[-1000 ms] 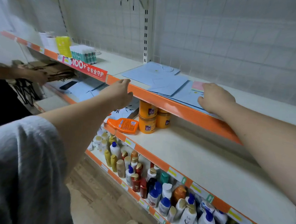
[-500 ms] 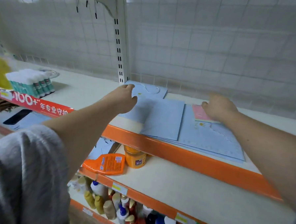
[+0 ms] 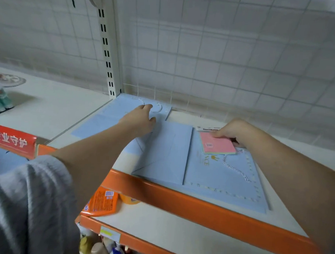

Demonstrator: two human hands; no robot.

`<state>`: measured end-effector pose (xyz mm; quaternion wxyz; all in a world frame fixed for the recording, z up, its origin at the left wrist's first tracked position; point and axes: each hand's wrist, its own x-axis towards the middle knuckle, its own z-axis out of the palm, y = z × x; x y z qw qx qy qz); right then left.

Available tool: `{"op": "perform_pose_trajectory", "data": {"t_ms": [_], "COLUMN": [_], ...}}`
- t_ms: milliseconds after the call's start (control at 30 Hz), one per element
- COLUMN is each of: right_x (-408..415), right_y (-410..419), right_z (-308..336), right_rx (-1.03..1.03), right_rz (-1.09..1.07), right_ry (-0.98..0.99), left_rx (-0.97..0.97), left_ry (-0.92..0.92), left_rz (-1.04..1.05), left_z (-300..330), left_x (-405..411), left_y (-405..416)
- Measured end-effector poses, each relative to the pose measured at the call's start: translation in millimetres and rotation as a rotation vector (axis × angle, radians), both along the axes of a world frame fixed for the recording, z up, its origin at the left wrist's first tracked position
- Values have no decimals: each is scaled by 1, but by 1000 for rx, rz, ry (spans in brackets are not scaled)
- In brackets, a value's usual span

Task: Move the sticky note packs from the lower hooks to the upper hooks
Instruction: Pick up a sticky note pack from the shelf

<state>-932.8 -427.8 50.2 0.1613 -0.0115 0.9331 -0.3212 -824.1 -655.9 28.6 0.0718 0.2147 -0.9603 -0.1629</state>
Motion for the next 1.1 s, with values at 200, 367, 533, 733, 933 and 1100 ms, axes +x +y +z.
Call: {"op": "perform_pose_trajectory", "data": {"t_ms": [200, 367, 533, 733, 933, 1100], "right_x": [-14, -8, 8, 37, 71, 137], "right_y": [2, 3, 0, -17, -54, -99], "right_z": [-6, -2, 11, 22, 22, 10], "right_rx": [-306, -555, -714, -796, -763, -745], "right_rz": [-46, -49, 88, 245, 451, 660], "right_ry": [-60, -60, -23, -59, -23, -106], "left_rx": [45, 93, 81, 54, 18, 73], "left_ry": [13, -12, -10, 108, 161, 136], "left_rz": [39, 64, 137, 324, 513, 690], "left_z": [-2, -2, 1, 1, -8, -21], "left_x": [-11, -6, 14, 67, 136, 223], "left_y": [1, 6, 1, 7, 5, -5]}}
